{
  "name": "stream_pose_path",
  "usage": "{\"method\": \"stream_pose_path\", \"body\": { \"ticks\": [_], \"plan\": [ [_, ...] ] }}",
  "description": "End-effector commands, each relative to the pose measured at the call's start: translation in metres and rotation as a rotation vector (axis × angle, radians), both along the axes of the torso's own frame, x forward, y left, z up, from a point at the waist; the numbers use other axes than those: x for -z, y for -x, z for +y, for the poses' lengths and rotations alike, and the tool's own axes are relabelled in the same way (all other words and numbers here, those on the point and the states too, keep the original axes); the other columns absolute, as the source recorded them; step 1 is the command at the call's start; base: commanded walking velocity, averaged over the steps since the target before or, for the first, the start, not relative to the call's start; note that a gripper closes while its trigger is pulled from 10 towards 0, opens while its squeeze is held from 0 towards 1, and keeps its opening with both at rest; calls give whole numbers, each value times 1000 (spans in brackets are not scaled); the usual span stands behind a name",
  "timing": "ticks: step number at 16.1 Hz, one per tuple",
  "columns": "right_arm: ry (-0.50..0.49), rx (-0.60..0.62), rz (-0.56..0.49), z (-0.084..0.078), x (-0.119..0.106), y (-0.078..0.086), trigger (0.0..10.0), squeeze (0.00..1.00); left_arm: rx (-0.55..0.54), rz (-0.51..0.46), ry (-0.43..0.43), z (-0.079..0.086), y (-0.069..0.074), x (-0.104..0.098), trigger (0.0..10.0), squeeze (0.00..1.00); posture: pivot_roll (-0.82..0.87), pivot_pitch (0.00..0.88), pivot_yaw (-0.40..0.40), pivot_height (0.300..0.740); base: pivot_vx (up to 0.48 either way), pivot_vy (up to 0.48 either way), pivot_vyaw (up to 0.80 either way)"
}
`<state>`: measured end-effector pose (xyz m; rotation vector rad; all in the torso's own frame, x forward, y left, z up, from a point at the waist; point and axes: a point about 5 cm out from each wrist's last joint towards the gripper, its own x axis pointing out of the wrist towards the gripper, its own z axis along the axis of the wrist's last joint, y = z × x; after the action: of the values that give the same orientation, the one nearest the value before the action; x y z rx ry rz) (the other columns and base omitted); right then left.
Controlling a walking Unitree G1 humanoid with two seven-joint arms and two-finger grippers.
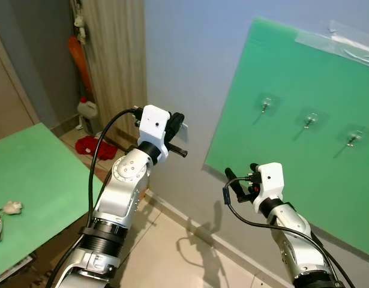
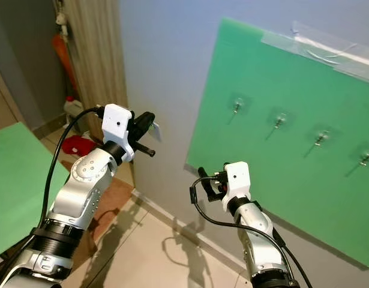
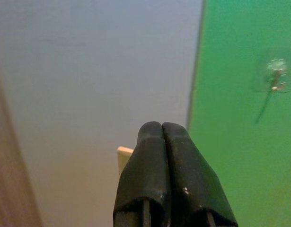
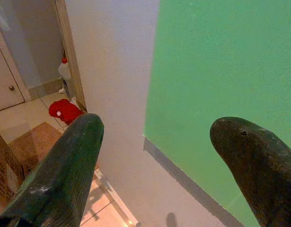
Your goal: Hang keys on a hook
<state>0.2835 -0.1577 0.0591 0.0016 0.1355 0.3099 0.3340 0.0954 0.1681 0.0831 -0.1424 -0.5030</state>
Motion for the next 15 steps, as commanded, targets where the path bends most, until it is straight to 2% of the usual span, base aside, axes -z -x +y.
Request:
{"method": "stream_pose_path", "body": {
  "ticks": [1,3,5,10,14,15],
  "plan": [
    [13,8,14,-6,1,0,10000,0,42,-28,3,-9,1,-6,0,424,-32,0,-69,736,0,-480,-800],
    [24,0,23,-5,2,0,10000,0,41,-35,6,-10,1,-5,0,420,-32,0,-72,736,0,-472,-800],
    [29,0,12,-6,1,0,10000,0,14,-29,17,-6,-1,-4,0,400,-31,0,-74,736,0,0,-613],
    [25,2,-1,-5,-1,0,10000,0,-35,-22,-8,8,-10,-3,0,400,-26,0,-77,736,0,0,0],
    [24,-2,-2,-2,-1,-1,10000,0,-33,0,-41,17,-24,-7,0,396,-25,0,-73,736,0,0,0],
    [22,-1,-4,-1,-1,-1,10000,0,-86,10,-46,26,-33,-8,0,396,-33,0,-62,736,0,0,0]
  ]
}}
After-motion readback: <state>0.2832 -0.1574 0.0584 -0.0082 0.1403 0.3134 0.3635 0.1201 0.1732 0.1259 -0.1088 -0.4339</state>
